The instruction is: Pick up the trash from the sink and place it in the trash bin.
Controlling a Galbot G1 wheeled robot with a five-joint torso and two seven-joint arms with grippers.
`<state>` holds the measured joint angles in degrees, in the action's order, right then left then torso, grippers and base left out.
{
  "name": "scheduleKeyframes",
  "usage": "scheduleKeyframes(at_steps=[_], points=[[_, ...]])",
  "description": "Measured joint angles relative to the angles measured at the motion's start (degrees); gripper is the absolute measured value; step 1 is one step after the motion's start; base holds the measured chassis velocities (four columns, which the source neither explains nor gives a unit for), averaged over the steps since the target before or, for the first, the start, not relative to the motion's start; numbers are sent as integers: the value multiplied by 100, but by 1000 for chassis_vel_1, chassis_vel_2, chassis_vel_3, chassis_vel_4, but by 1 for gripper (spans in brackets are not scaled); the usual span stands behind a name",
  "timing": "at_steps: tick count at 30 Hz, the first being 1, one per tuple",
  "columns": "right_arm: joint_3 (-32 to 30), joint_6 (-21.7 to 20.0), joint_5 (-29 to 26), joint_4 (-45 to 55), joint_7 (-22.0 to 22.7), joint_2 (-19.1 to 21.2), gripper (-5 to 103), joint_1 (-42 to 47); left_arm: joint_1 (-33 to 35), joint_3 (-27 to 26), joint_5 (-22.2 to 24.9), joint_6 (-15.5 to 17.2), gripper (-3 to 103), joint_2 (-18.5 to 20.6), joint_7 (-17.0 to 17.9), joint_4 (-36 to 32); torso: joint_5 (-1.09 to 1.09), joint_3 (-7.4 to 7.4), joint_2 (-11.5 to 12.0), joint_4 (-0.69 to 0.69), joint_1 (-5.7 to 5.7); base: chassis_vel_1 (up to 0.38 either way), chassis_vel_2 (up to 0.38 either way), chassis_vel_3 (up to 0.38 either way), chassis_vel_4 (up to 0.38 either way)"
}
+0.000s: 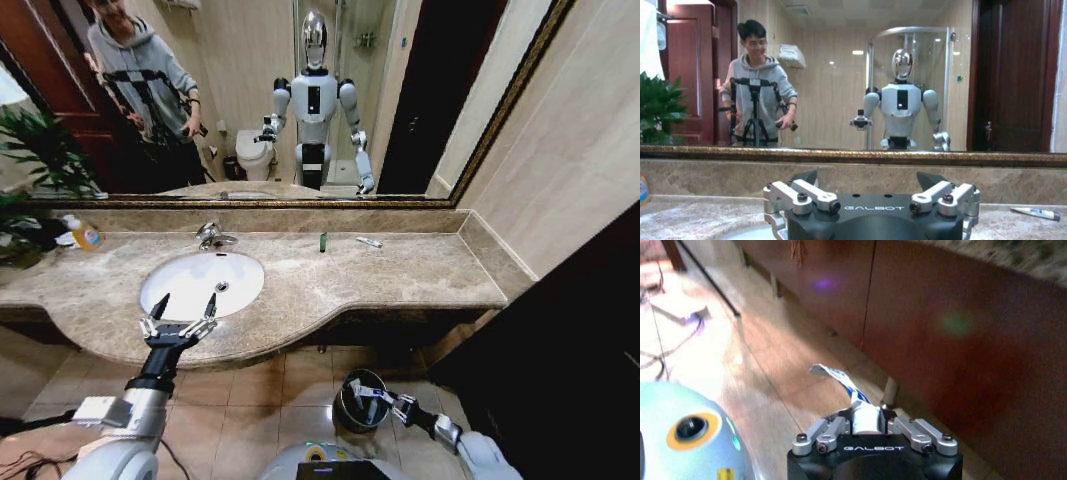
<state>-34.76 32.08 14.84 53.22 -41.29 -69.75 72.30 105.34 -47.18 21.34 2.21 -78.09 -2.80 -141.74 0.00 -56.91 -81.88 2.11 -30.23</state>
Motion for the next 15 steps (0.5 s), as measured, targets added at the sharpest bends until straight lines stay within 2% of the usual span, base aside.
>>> scheduleKeyframes(at_steps=[3,8,12,14,15], points=[[-25,45,502,-291,147,-115,24,-200,0,0,0,0,100,0,0,0,-1,0,0,1,0,0,0,0,0],[-14,58,722,-350,187,-192,24,-242,0,0,0,0,100,0,0,0,-2,0,0,0,0,0,0,0,0],[18,-29,783,-300,300,-203,44,-242,0,0,0,0,100,0,0,0,-1,0,0,0,0,0,0,0,0],[18,-32,782,-299,305,-196,44,-243,0,0,0,0,100,0,0,0,-1,0,0,0,0,0,0,0,0],[16,-31,775,-300,308,-184,55,-244,0,0,0,0,100,0,0,0,-1,0,0,0,0,0,0,0,0]])
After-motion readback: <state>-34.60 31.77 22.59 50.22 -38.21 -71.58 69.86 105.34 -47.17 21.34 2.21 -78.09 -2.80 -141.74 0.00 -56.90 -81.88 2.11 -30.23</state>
